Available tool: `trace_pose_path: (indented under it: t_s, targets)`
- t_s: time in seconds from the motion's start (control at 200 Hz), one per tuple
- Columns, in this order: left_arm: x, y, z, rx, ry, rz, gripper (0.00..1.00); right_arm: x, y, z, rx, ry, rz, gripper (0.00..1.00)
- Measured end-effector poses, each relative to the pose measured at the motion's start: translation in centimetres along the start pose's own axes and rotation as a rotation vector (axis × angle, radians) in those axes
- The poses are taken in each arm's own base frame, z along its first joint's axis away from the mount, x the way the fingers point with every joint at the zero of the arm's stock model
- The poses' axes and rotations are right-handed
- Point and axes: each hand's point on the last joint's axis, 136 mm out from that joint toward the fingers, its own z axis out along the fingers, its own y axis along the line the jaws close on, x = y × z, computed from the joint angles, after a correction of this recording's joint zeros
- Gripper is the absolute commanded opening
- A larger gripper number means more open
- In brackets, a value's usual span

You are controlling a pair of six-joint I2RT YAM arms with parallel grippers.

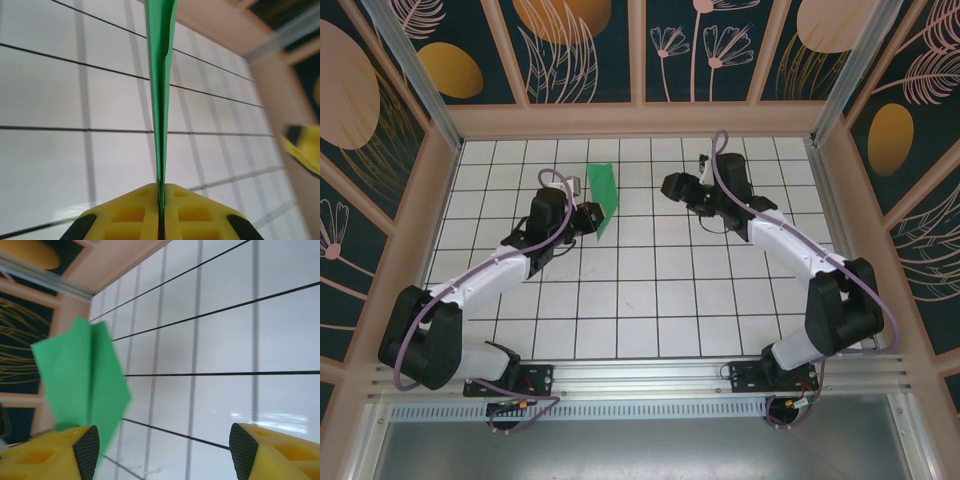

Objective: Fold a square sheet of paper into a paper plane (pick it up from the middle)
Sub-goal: Turn over the paper at the center of the table.

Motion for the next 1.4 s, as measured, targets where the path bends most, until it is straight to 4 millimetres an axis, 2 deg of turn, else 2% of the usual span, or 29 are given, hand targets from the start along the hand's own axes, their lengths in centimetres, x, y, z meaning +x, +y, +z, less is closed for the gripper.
trace_pose_path:
  t_s: [0.12,0.23,0.33,0.45,0.565,0.726,0.841,0.931,1.006,1.051,1.136,1.286,1.401]
  targets:
    - [-1.2,2.4,-0.6,-0.265,-0.03,0.112,0.08,0.3,-2.2,-1.0,0.092,-0.047,-0.016,0.79]
    - [-1.3,4.4,-0.7,-0.49,-0.026,0.211,0.08,0.1,-3.3,-1.6,0.142,-0.072,-0.023,0.79]
    - [-0.4,6.7,-0.4,-0.675,0.014,0.293,0.09,-0.3,-4.1,-2.2,0.173,-0.096,-0.023,0.79]
    - [1.6,9.1,0.3,-0.84,0.092,0.392,0.1,-0.6,-5.0,-2.7,0.204,-0.112,-0.012,0.79]
    - [3.2,9.9,1.4,-0.923,0.149,0.474,0.11,-0.7,-5.7,-3.1,0.224,-0.122,-0.003,0.79]
    - [6.0,10.4,4.1,-0.962,0.221,0.545,0.13,-0.4,-7.2,-3.4,0.257,-0.12,0.016,0.79]
    - [8.1,10.7,5.2,-0.952,0.275,0.555,0.2,-0.4,-7.8,-3.5,0.267,-0.122,0.027,0.79]
    - [9.2,10.3,5.9,-0.904,0.304,0.521,0.33,-0.5,-7.9,-3.5,0.268,-0.123,0.03,0.79]
    - [9.5,9.4,6.5,-0.844,0.306,0.48,0.51,-0.5,-7.9,-3.5,0.268,-0.123,0.031,0.79]
    - [9.5,8.5,6.8,-0.794,0.309,0.461,0.62,-0.5,-7.9,-3.5,0.266,-0.122,0.031,0.79]
    - [8.8,6.4,6.8,-0.705,0.28,0.408,0.76,-0.3,-7.8,-3.4,0.26,-0.113,0.031,0.79]
    - [6.1,2.5,5.2,-0.518,0.199,0.319,0.87,1.0,-7.5,-1.7,0.27,-0.061,0.014,0.78]
    - [3.6,1.9,3.2,-0.406,0.138,0.218,0.93,3.2,-5.4,1.1,0.264,0.006,-0.04,0.71]
